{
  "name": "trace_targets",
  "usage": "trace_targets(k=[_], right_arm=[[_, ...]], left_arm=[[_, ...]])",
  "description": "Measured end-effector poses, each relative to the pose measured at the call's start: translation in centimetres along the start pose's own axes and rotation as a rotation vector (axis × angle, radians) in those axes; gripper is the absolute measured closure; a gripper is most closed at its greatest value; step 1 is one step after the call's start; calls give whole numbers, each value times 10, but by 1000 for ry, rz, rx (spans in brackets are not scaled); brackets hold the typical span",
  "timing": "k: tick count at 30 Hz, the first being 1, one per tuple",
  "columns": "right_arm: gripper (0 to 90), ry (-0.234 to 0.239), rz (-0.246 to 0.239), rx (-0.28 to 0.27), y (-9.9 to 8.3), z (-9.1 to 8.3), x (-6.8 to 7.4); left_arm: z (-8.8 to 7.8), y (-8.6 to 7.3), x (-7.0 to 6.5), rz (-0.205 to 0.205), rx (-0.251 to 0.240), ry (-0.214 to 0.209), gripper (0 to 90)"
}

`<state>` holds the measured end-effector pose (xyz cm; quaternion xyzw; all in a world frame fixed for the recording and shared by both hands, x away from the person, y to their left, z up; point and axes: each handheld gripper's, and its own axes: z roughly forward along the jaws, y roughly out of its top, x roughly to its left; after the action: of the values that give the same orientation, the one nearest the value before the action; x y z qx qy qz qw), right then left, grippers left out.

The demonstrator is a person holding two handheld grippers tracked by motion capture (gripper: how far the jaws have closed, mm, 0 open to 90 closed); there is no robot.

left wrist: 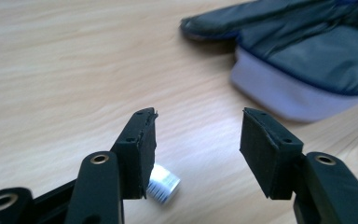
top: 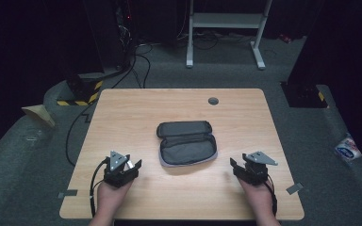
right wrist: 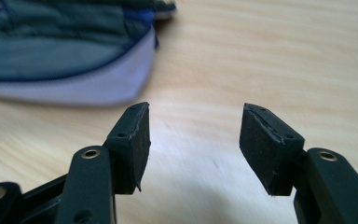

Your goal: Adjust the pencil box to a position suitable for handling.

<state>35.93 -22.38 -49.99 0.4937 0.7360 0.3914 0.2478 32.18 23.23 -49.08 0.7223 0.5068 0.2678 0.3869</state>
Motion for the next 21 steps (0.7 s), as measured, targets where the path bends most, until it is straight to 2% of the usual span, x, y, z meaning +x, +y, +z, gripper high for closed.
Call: trace_targets(k=[5, 6, 9, 12, 14, 16, 18, 21], right_arm=[[414, -26, -5, 40, -15, -5, -5], [406, -34, -11, 61, -23, -8, -6], [397, -47, -28, 77, -29, -11, -6], [395, -61, -45, 86, -33, -14, -5], [394, -63, -42, 93, -35, -15, -5], [392, -57, -31, 106, -37, -15, -5], [393, -63, -35, 100, -37, -16, -5], [394, -63, -34, 121, -36, -14, -5]], left_arm=[[-6, -14, 8, -8, 34, 13, 459], [-7, -17, 11, -11, 43, 19, 462], [-12, -25, 16, -37, 69, 16, 466], [-13, -29, 15, -24, 91, 23, 469], [-12, -31, 16, -51, 93, 10, 469], [-8, -31, 15, -60, 95, 3, 469], [-4, -30, 15, -60, 97, 0, 469], [3, -29, 15, -56, 102, 5, 473]])
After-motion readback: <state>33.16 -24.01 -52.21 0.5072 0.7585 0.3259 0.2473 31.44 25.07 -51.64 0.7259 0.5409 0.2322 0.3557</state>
